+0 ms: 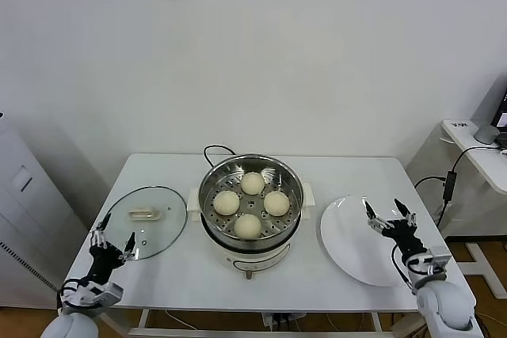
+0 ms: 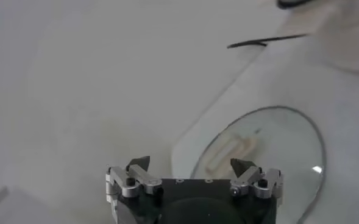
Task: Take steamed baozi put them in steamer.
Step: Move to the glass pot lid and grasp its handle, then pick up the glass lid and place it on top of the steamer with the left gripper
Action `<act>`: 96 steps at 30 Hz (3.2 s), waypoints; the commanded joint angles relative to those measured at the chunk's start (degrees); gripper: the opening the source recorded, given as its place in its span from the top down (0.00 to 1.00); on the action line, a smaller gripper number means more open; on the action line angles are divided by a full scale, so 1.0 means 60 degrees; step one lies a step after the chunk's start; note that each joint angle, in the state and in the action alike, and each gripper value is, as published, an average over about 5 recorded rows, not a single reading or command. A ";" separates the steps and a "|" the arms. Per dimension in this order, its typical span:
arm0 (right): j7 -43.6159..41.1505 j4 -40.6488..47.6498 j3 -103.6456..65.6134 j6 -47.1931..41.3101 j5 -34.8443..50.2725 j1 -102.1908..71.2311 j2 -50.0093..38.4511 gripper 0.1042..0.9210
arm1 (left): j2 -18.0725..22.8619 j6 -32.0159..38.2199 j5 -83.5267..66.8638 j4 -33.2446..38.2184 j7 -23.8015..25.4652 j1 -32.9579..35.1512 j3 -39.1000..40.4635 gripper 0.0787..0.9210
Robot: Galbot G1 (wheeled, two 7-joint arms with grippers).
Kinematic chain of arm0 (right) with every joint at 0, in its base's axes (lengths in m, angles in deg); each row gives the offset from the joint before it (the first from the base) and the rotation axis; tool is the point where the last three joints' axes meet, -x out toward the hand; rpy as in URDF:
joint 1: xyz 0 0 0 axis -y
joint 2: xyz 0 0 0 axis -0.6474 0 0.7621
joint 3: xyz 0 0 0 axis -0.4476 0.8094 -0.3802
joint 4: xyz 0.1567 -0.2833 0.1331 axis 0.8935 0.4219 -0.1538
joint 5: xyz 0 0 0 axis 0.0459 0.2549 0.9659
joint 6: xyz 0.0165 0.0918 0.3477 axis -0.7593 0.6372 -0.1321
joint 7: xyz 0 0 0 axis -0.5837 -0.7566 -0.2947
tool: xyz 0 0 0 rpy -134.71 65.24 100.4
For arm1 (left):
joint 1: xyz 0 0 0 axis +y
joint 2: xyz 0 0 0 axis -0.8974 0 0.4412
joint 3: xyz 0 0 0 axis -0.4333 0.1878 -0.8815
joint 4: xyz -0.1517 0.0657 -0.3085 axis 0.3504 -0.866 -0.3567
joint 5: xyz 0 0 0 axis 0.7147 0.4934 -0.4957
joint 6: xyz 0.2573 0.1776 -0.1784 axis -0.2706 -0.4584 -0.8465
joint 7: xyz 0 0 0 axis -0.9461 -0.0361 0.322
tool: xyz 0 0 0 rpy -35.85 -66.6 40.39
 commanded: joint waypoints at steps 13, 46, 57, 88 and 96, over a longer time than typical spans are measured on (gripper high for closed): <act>-0.0426 0.0143 -0.0756 0.0402 -0.0646 -0.0729 0.0828 0.12 | 0.0992 0.2336 0.6361 -0.3607 -0.0885 -0.2489 -0.0010 0.12; -0.0613 0.0505 -0.0524 0.0502 -0.0850 -0.0408 0.0837 0.12 | 0.1249 0.2332 0.6811 -0.5055 -0.1207 -0.3960 -0.0007 0.12; -0.0636 0.0529 -0.0622 0.0526 -0.0788 -0.0411 0.0848 0.12 | 0.1400 0.2459 0.6901 -0.5338 -0.1210 -0.4067 -0.0037 0.15; -0.0642 0.0371 -0.0804 0.0507 -0.0707 -0.0425 0.0774 0.12 | -0.0243 0.1101 0.3905 -0.1238 0.0489 -0.3484 -0.0096 0.97; -0.0651 0.0257 -0.0852 0.0507 -0.0698 -0.0443 0.0697 0.12 | -0.0903 -0.0465 0.3562 0.0589 0.1715 -0.3471 0.0510 0.97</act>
